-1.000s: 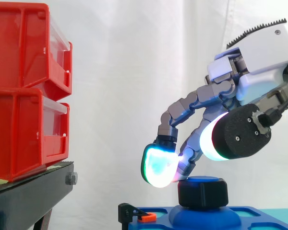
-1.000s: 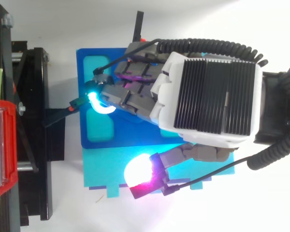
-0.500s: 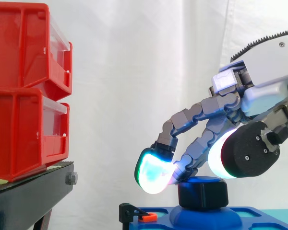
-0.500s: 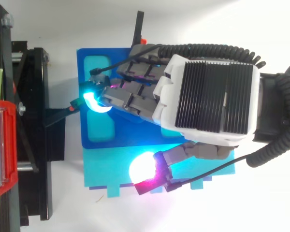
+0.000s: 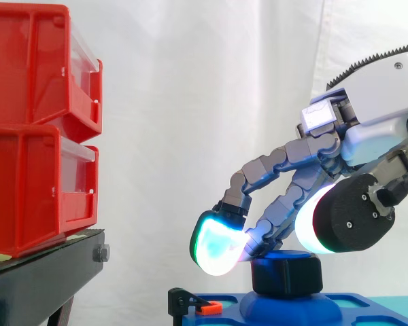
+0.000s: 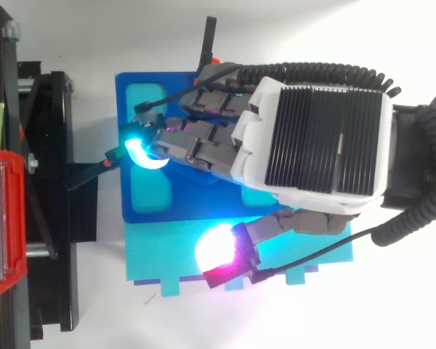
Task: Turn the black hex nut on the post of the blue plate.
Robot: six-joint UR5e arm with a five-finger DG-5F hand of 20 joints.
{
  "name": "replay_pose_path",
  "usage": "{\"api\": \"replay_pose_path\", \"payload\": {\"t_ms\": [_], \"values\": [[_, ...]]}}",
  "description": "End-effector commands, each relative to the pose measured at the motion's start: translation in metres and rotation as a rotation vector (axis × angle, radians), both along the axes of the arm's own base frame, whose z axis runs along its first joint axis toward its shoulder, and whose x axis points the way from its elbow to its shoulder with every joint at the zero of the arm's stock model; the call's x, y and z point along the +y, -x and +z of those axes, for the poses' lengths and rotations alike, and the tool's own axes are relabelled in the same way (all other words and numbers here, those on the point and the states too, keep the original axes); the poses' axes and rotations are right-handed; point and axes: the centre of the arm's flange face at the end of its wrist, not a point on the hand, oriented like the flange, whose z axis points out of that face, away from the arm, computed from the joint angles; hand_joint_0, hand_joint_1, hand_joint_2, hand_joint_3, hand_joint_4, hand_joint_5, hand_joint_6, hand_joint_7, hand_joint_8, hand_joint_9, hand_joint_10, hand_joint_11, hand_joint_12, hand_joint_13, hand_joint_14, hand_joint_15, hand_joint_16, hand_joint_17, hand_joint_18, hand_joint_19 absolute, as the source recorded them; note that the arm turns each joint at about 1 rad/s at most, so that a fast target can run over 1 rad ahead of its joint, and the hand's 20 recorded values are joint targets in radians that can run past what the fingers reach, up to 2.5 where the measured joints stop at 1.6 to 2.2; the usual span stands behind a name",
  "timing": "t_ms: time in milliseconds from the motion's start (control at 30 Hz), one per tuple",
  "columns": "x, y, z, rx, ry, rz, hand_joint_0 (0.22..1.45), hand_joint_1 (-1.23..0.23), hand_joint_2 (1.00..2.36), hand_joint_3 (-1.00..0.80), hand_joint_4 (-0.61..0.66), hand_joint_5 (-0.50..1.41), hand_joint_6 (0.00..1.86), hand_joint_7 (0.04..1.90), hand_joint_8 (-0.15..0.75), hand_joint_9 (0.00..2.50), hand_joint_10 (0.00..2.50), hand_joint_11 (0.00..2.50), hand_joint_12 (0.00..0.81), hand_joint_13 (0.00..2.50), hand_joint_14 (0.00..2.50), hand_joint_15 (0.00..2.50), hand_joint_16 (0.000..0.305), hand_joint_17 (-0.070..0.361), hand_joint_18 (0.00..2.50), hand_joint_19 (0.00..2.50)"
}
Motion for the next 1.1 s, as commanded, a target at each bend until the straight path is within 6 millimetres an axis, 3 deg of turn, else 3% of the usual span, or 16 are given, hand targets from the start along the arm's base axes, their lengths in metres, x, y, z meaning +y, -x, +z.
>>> {"api": "replay_pose_path", "payload": {"t_ms": [0,300,633,1067], "values": [[-0.001,0.0,0.0,0.0,-0.002,-0.001,0.52,-0.43,1.0,-0.5,0.35,-0.13,0.5,0.95,0.355,0.8,0.0,0.1,0.416,0.57,0.0,0.06,0.061,0.136,0.42,0.18],[-0.001,0.0,0.003,-0.005,-0.001,0.0,0.52,-0.43,1.0,-0.5,0.3,-0.16,0.5,0.93,0.347,0.74,0.0,0.16,0.42,0.61,0.0,0.1,0.062,0.139,0.45,0.21],[-0.006,0.001,0.028,0.021,0.015,-0.001,0.52,-0.43,1.0,-0.5,0.31,-0.16,0.5,0.9,0.342,0.7,0.0,0.12,0.425,0.64,0.0,0.11,0.062,0.14,0.5,0.22],[-0.019,0.01,0.047,0.029,0.028,-0.014,0.52,-0.43,1.0,-0.5,0.31,-0.16,0.5,0.9,0.348,0.7,0.0,0.13,0.427,0.64,0.0,0.11,0.062,0.139,0.51,0.22]]}}
